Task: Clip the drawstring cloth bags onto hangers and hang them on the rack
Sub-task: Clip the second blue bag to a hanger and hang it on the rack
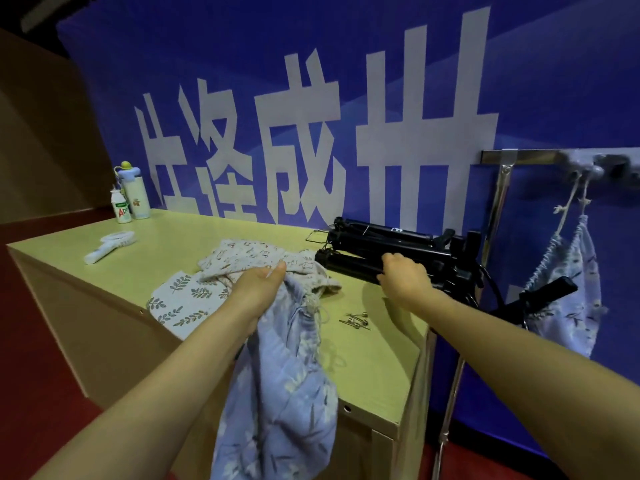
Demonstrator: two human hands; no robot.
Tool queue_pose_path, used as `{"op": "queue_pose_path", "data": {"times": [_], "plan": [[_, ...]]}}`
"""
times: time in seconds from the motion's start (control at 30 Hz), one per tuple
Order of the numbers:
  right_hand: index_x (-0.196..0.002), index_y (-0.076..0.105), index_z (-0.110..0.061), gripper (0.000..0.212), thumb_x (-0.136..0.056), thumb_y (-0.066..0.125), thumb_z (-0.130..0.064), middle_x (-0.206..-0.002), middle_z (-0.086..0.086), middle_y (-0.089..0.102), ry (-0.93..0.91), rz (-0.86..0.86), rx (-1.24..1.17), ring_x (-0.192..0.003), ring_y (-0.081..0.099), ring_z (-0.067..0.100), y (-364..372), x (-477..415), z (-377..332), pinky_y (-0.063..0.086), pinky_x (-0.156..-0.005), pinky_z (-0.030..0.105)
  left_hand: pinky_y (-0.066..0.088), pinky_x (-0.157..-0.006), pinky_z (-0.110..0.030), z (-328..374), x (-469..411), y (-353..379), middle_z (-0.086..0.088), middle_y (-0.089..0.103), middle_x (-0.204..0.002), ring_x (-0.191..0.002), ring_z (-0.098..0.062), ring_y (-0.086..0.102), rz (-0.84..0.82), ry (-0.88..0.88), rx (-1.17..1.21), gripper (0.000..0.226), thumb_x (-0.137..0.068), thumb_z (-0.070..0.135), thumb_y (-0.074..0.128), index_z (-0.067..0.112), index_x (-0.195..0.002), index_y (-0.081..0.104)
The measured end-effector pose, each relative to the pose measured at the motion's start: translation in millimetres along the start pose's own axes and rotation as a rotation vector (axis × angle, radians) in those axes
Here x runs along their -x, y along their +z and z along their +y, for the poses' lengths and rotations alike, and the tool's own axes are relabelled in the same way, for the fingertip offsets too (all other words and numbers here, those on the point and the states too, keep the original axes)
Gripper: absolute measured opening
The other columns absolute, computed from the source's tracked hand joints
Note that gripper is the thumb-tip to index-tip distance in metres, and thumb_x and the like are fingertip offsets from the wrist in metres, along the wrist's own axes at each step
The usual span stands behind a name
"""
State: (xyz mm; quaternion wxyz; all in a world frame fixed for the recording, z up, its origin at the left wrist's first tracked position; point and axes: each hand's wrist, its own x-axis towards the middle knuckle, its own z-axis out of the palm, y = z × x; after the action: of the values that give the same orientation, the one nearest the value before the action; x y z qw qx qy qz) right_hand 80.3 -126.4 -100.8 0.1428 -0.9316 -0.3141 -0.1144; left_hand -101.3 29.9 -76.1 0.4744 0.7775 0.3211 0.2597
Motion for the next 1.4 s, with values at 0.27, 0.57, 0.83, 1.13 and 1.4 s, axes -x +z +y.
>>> {"op": "queue_pose_path", "data": {"times": [0.27, 0.57, 0.83, 1.13, 1.4], "plan": [[-0.117, 0.055, -0.012, 0.039, -0.088, 0.062, -0.036, -0.12, 0.01, 0.052, 0.033, -0.069, 0.142, -0.11, 0.049, 0.028, 17.9, -26.3, 18.2, 0.044, -0.091, 0.037, 0.047, -0.095, -0.04, -13.8, -21.2, 6.3, -0.022, 0.067, -0.108, -0.105, -0.034, 0.062, -0.025, -0.089, 0.033, 0.049, -0.094, 0.044, 0.047, -0.001, -0.102, 0.065], [-0.121, 0.048, -0.012, 0.041, -0.091, 0.058, -0.038, -0.096, 0.005, 0.057, -0.031, -0.18, 0.036, -0.085, 0.059, 0.021, 11.5, -22.2, 16.8, 0.047, -0.065, 0.028, 0.039, -0.074, -0.029, -18.0, -27.2, 13.0, -0.01, 0.056, -0.073, -0.072, -0.02, 0.05, -0.088, -0.093, 0.083, 0.04, -0.094, 0.042, 0.048, 0.012, -0.068, 0.054], [-0.124, 0.045, -0.014, 0.041, -0.093, 0.053, -0.039, -0.088, 0.0, 0.056, -0.117, -0.066, -0.103, -0.075, 0.057, 0.016, -9.8, -4.8, 10.8, 0.045, -0.056, 0.024, 0.048, -0.098, -0.041, -9.8, -23.5, -14.5, -0.015, 0.064, -0.094, -0.092, -0.029, 0.064, -0.061, -0.084, 0.032, 0.042, -0.092, 0.048, 0.047, 0.01, -0.093, 0.065], [-0.123, 0.049, -0.018, 0.037, -0.094, 0.05, -0.041, -0.09, -0.003, 0.058, -0.275, -0.048, -0.184, -0.072, 0.056, 0.012, -36.2, 18.9, -23.0, 0.044, -0.055, 0.023, 0.047, -0.1, -0.047, 1.7, 0.4, -41.1, -0.02, 0.063, -0.121, -0.111, -0.037, 0.059, 0.065, -0.115, 0.064, 0.048, -0.094, 0.042, 0.048, 0.003, -0.115, 0.064], [-0.133, 0.043, -0.023, 0.044, -0.093, 0.05, -0.042, -0.115, -0.001, 0.059, -0.671, 0.153, -0.09, -0.099, 0.054, 0.015, -85.3, 65.5, -39.3, 0.047, -0.083, 0.027, 0.045, -0.074, -0.033, 9.7, 11.3, -94.3, -0.019, 0.062, -0.089, -0.077, -0.028, 0.057, 0.141, -0.212, 0.142, 0.044, -0.098, 0.034, 0.043, -0.007, -0.104, 0.057]]}}
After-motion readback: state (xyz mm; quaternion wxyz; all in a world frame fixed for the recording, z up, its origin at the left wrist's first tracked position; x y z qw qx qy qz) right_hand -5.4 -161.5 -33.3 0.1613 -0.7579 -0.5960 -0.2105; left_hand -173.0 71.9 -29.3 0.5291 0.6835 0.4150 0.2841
